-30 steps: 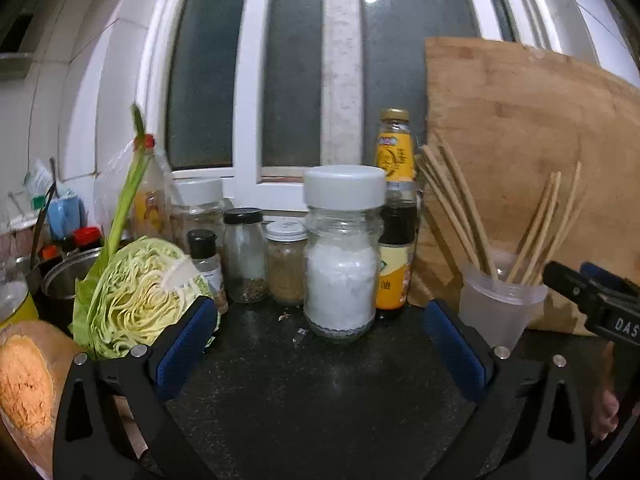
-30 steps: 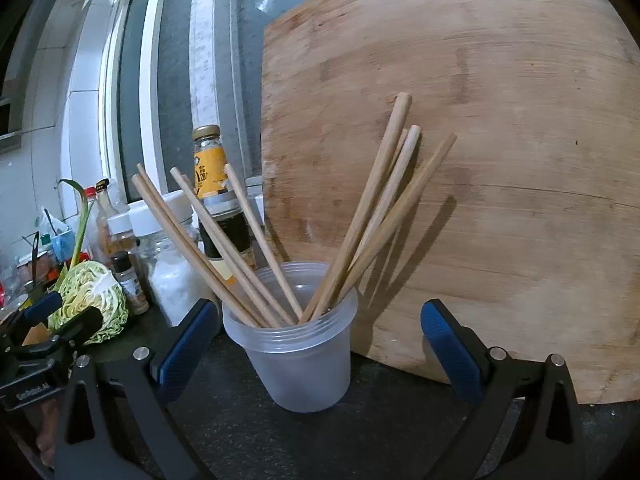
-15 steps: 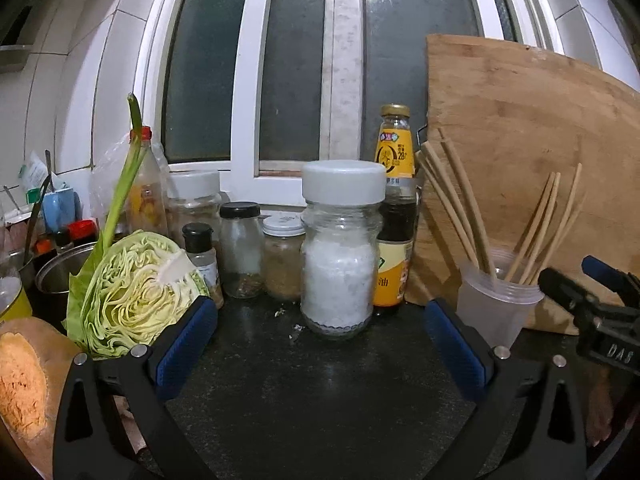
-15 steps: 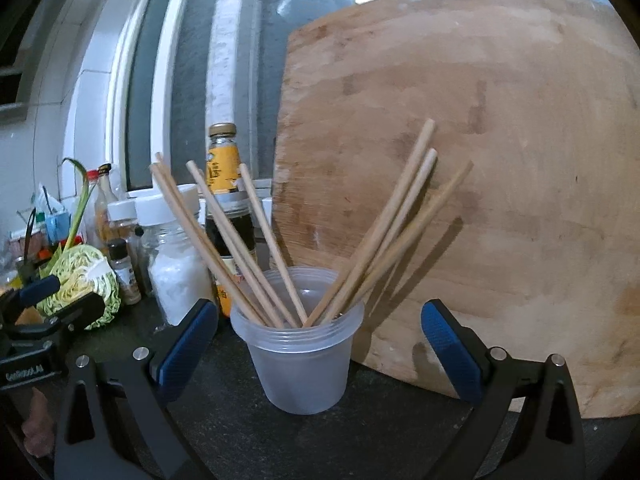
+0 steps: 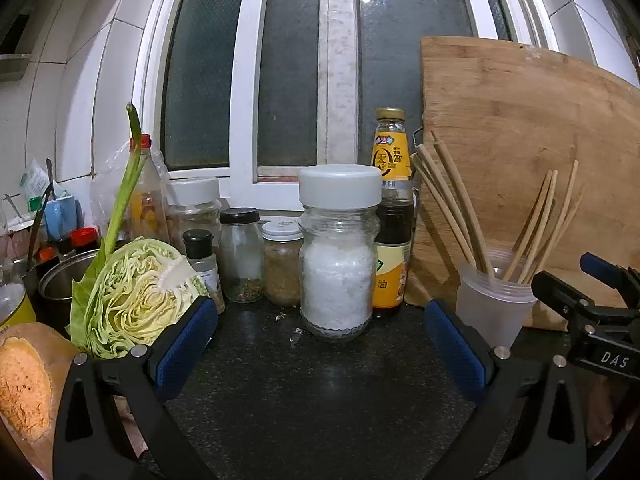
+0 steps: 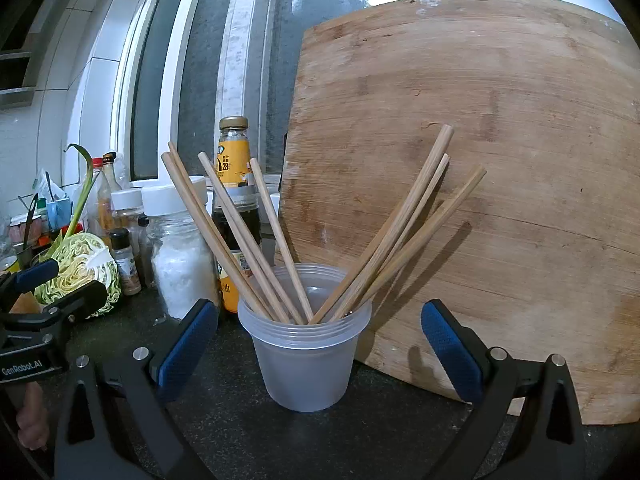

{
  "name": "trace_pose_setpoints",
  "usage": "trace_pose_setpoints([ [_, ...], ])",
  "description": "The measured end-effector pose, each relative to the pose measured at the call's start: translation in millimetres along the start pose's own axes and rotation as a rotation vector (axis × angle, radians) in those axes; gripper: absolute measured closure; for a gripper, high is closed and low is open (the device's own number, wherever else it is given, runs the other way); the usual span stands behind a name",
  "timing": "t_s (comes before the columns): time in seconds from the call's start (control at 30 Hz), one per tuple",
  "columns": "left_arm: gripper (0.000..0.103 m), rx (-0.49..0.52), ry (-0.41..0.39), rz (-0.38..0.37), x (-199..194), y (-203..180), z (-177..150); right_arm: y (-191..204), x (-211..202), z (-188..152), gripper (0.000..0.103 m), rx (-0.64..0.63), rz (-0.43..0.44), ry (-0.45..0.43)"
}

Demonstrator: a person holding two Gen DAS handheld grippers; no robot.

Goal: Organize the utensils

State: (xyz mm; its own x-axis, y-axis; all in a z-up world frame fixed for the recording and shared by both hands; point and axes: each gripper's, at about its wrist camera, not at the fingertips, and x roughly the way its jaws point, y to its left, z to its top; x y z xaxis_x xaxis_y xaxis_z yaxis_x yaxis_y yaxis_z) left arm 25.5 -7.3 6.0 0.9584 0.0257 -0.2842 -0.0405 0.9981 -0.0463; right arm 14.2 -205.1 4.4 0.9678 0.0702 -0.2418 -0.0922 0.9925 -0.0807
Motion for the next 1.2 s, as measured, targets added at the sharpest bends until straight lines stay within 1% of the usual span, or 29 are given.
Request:
trace_pose_setpoints([
  [0.53,0.0,-0.008,-0.001,0.007,-0.3,1.1,-0.4,-0.4,0.1,-0.2,0.0,0.0,0.001,0.0],
  [0.63,0.0,-0.023,0.002,0.009,0.1,3.8,-0.5,-0.4,0.1,-0.2,0.0,0.0,0.001,0.0],
  [1.2,0.0,-0.017,0.001,0.006,-0.7,1.8,-0.4,-0.5,0.3,-0.3,0.0,0.0,0.0,0.0],
])
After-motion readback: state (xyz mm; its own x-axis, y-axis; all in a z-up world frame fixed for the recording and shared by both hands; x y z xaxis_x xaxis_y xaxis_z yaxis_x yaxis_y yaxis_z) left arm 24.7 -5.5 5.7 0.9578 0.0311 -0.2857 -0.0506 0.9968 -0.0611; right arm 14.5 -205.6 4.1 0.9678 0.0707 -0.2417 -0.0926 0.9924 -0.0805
